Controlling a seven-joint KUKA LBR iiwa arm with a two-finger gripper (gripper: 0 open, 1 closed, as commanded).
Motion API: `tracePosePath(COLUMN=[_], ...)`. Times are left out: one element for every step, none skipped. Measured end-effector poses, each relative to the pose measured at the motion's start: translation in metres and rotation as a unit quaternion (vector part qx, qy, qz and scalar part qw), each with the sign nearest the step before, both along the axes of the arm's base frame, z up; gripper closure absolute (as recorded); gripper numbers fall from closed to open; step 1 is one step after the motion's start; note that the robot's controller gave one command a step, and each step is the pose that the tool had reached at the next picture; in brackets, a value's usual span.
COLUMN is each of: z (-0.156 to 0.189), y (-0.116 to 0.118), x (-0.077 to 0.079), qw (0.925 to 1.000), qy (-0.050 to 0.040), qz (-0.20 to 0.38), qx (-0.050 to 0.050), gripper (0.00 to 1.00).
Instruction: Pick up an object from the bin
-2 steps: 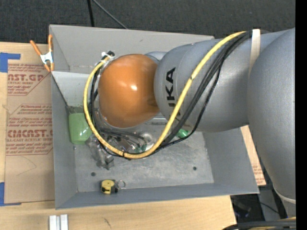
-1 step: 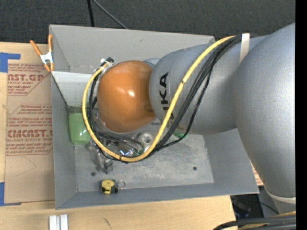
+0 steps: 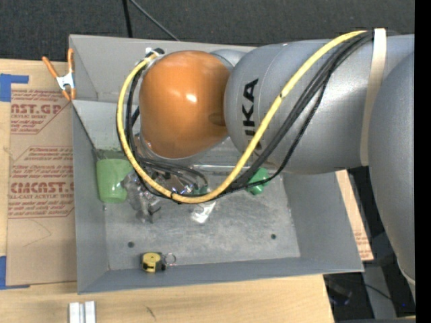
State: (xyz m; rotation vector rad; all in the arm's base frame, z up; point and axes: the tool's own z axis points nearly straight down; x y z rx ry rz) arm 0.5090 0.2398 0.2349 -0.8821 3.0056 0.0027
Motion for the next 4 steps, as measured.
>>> tracePosePath(z=[-0.045,-0.076,0.009,-0.035], y=[-0.001,-0.004,-0.056,-0.034], x=[-0.003,0.017,0.076,0.058], qw=[0.9988,0.9876,0.9825,0.9493], qy=[0.0051,0.0046,-0.0016,0.0051], qz=[-0.048,-0.157,-0.187,-0.314], qx=[-0.002,-0.001,0.001,0.0], gripper=[1.0,1.0,1.0,1.0])
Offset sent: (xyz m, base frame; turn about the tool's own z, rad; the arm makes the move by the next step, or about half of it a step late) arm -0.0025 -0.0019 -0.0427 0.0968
